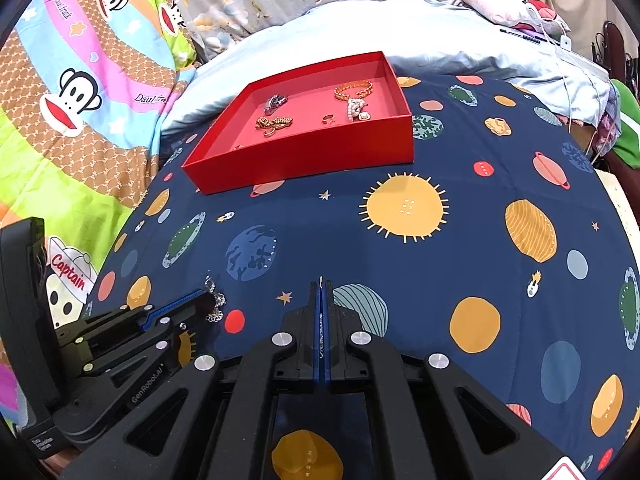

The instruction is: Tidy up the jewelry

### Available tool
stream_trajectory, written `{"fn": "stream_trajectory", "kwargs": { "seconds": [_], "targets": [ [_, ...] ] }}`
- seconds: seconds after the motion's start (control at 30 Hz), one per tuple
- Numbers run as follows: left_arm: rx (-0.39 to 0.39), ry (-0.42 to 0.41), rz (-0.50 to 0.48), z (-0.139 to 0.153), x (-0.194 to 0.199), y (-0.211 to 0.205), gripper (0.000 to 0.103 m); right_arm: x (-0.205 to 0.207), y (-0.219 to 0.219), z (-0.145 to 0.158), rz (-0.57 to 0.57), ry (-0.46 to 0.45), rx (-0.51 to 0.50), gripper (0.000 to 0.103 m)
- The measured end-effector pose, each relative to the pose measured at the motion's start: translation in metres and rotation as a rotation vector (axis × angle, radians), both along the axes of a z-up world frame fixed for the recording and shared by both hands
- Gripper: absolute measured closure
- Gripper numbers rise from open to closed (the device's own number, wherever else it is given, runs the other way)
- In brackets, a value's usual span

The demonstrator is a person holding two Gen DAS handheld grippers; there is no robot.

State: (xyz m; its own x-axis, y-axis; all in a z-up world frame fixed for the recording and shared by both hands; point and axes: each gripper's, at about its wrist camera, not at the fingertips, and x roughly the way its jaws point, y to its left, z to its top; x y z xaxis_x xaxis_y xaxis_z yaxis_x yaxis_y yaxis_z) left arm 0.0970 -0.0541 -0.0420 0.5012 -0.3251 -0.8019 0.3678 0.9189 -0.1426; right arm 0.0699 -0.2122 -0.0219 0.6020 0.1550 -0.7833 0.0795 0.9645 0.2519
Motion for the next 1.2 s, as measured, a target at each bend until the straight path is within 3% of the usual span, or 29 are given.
{"fn": "stream_trajectory", "kwargs": {
  "seconds": [0.73,0.97,1.2],
  "targets": [
    [-0.004,-0.074,0.047,0.032,0.007,0.017,0.101,0.001,0.009,0.018,0.028,-0.040,-0.001,0.103],
    [-0.002,-0.148,0.068,0.058,0.025,0.019,0.101,0.012,0.016,0.031,0.060,-0.071,-0.002,0.103],
    [-0.005,-0.240,0.083,0.089,0.054,0.016,0.101,0.042,0.023,0.062,0.100,-0.147,-0.030,0.103]
  ]
}}
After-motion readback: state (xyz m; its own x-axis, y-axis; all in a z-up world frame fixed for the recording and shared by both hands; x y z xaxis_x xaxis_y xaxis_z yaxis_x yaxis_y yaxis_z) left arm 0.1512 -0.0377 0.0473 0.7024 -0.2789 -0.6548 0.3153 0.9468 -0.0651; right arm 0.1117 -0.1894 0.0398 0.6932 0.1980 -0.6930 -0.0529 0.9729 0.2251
